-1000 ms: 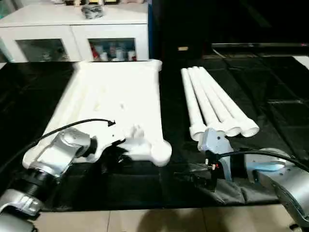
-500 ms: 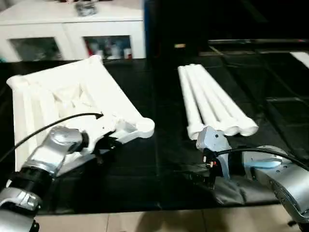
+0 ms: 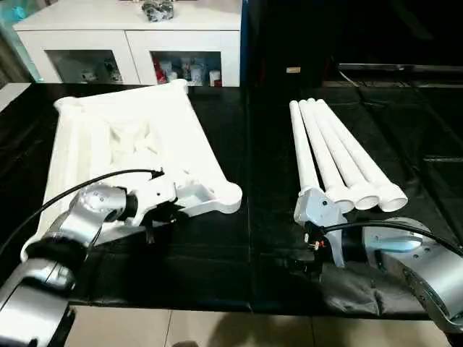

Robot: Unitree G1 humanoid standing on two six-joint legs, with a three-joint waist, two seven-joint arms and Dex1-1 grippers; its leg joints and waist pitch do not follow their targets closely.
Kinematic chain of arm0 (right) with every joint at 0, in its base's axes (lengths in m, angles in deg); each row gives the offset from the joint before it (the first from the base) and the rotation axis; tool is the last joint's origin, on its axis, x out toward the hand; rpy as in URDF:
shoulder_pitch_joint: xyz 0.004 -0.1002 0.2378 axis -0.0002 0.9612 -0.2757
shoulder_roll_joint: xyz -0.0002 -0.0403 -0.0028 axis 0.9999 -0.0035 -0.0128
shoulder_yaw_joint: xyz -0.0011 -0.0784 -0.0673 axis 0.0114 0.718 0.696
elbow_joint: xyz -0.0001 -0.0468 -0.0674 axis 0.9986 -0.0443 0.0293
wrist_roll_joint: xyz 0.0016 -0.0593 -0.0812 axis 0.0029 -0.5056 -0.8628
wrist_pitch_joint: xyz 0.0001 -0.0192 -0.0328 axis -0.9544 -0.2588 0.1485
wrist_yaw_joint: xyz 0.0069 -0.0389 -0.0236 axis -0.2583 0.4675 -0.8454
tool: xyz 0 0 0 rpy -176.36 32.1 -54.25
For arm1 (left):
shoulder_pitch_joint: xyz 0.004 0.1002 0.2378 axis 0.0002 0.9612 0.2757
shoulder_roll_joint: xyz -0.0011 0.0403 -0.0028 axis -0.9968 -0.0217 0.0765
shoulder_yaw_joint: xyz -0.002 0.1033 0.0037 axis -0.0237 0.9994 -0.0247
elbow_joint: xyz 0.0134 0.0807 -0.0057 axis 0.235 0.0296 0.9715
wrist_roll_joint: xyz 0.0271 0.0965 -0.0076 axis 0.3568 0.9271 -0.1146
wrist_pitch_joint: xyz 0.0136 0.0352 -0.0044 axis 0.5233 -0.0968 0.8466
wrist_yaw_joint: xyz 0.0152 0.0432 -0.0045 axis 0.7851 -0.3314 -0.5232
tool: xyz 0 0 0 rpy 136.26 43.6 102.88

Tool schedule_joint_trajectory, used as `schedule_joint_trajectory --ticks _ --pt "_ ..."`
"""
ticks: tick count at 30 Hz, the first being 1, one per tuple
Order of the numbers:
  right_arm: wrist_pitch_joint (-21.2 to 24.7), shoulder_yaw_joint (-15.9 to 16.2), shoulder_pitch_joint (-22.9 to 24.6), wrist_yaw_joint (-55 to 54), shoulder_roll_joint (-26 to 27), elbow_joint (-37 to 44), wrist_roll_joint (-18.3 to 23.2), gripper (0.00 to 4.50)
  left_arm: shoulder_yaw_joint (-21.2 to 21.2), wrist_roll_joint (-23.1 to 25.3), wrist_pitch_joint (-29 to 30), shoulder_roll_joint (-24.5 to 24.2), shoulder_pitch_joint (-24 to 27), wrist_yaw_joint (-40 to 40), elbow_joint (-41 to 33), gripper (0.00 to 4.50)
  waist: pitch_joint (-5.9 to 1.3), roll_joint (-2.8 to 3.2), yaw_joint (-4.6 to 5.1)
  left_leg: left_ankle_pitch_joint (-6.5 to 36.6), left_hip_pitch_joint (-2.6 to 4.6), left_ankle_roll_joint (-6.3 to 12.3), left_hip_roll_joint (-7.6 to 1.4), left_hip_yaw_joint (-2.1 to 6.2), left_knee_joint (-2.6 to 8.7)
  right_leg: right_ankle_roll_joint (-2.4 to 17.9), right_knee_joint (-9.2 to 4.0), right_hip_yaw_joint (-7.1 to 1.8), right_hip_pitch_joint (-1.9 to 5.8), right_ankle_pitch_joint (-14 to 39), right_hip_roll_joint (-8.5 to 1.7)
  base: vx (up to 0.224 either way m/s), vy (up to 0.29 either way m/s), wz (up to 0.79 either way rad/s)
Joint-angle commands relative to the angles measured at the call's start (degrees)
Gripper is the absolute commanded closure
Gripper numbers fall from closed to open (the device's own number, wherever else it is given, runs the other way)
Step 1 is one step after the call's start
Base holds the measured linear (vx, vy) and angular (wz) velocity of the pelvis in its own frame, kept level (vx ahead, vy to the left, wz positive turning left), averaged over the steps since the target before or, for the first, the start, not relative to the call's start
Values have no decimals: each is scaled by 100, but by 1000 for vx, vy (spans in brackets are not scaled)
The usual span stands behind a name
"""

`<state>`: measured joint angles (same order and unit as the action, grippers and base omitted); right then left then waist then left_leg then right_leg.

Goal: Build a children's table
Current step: Move table base

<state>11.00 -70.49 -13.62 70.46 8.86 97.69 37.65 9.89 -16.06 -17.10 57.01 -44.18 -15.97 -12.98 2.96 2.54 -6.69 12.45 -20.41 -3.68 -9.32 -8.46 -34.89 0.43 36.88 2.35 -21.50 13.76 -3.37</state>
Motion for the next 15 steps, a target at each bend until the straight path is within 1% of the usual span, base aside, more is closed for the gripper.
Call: schedule_joint_trajectory --ticks 1,3,6,7,8,9,10,11,12,13,14,15 --pt "-59 -13 65 -50 -31 -23 -39 0 54 182 -377 -11 -173 125 117 447 -359 9 11 522 18 -103 -354 104 407 1291 -403 -333 311 -435 -519 0 0 0" --pt "-73 -22 91 -62 -41 -15 -50 0 68 259 -540 -19 -217 159 261 447 -363 -15 16 442 9 -88 -355 105 403 1285 -387 -330 312 -553 -519 0 0 0" --pt "-104 -23 95 -132 -8 -39 -101 0 75 354 -652 -64 -234 301 364 447 -364 4 24 445 13 -88 -363 108 403 1280 -384 -326 306 -566 -520 0 0 0" --pt "-116 -22 96 -159 3 -47 -122 0 69 373 -698 -79 -234 343 389 421 -358 8 25 467 11 -91 -360 107 402 1279 -391 -325 302 -535 -519 0 0 0" --pt "-134 -42 80 -265 53 -99 -182 0 -23 253 -711 -130 -175 163 320 393 -353 3 28 512 12 -119 -359 105 409 1269 -398 -327 299 -441 -526 0 0 0" --pt "-145 -58 68 -341 89 -136 -224 0 -91 160 -717 -166 -132 22 270 392 -357 6 36 516 12 -138 -358 108 412 1272 -398 -324 301 -394 -520 0 0 0" --pt "-119 -151 51 -489 192 -185 -230 0 -229 -44 -666 -248 -17 -237 85 383 -352 3 37 523 16 -150 -363 109 420 1279 -402 -328 295 -365 -534 0 0 0" --pt "-112 -174 49 -523 217 -195 -230 0 -263 -86 -670 -263 3 -297 63 383 -355 5 53 502 -2 -181 -361 107 427 1293 -386 -321 297 -383 -522 0 0 0" --pt "-36 -267 54 -553 295 -194 -126 0 -330 -170 -669 -299 56 -372 -24 367 -366 -3 62 462 7 -182 -351 105 415 1306 -373 -321 301 -515 -516 0 0 0" --pt "13 -345 69 -571 359 -173 -35 0 -406 -294 -618 -379 157 -506 -211 353 -363 2 65 453 3 -171 -358 106 417 1322 -366 -320 296 -557 -522 0 0 0" --pt "60 -396 90 -584 399 -140 33 0 -484 -407 -576 -456 251 -605 -393 346 -373 7 75 414 -12 -152 -367 106 415 1360 -341 -324 306 -719 -537 0 0 0" --pt "142 -473 125 -634 466 -91 120 0 -583 -569 -468 -573 394 -735 -696 346 -366 0 90 393 -14 -129 -364 104 419 1375 -331 -312 293 -786 -522 0 0 0"
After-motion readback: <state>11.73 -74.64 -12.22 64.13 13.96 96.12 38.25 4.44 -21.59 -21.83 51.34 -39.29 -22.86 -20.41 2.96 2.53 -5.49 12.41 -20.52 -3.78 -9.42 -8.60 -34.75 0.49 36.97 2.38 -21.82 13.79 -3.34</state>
